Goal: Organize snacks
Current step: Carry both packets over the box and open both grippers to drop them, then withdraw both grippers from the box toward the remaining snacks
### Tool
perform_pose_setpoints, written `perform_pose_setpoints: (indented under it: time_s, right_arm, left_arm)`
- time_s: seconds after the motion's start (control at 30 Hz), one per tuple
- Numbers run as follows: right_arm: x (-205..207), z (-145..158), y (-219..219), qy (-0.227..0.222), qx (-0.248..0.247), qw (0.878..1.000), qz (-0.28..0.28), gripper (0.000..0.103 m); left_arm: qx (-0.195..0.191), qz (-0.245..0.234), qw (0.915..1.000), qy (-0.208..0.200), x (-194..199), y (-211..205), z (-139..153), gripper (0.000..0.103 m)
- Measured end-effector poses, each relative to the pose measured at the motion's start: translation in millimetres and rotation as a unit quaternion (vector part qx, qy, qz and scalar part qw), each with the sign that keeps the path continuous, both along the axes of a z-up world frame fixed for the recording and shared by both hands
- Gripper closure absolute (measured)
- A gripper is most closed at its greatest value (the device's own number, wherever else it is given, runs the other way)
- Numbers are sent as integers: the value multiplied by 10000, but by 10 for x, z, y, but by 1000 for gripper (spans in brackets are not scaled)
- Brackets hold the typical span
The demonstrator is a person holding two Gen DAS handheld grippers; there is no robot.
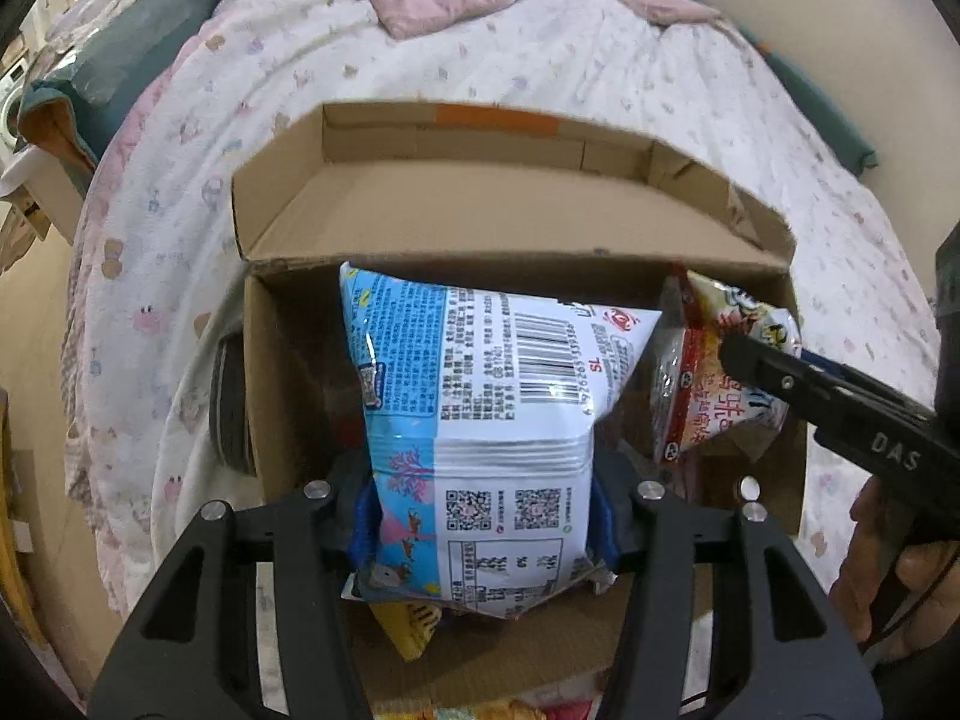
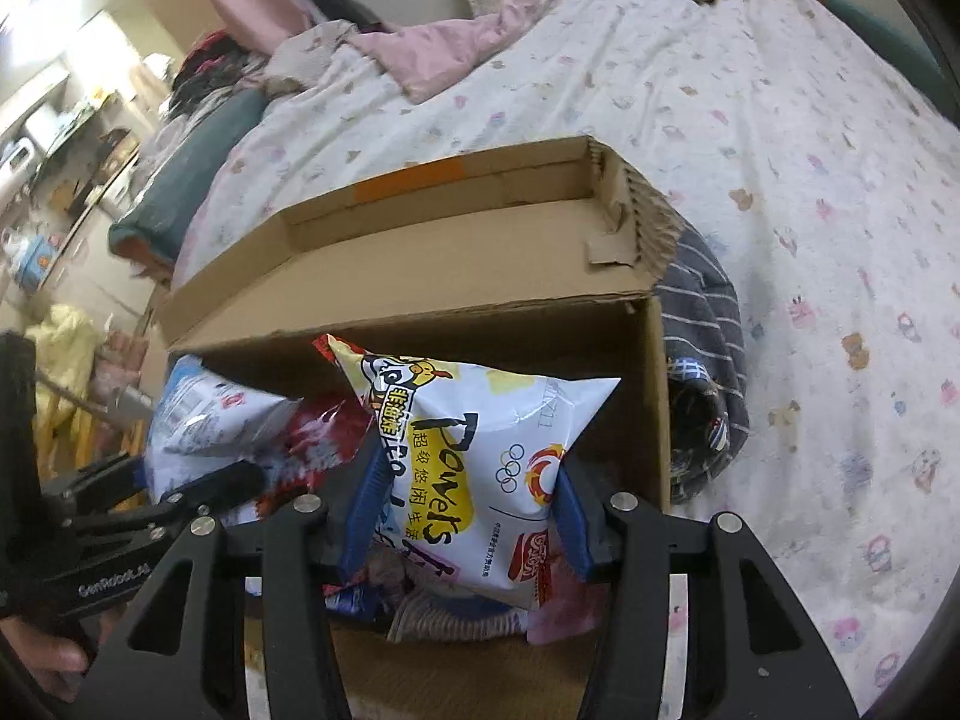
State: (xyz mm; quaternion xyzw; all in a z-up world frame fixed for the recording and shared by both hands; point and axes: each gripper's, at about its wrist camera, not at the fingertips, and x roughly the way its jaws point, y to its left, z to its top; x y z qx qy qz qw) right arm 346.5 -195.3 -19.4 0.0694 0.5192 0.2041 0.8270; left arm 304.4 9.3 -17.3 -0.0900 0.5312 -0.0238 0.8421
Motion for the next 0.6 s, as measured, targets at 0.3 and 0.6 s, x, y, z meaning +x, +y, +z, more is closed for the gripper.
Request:
perform_pose_setpoints:
  time_s: [0.3, 0.6]
  right_arm:
    - [26, -168, 105, -49, -309, 9994, 117, 48]
    - [-21, 48, -41, -243, 596, 9979, -12, 15]
  left_arm:
    - [73, -78, 9999, 111, 40, -65, -79, 51]
    - [-22, -286, 9994, 199, 21, -155, -77, 34]
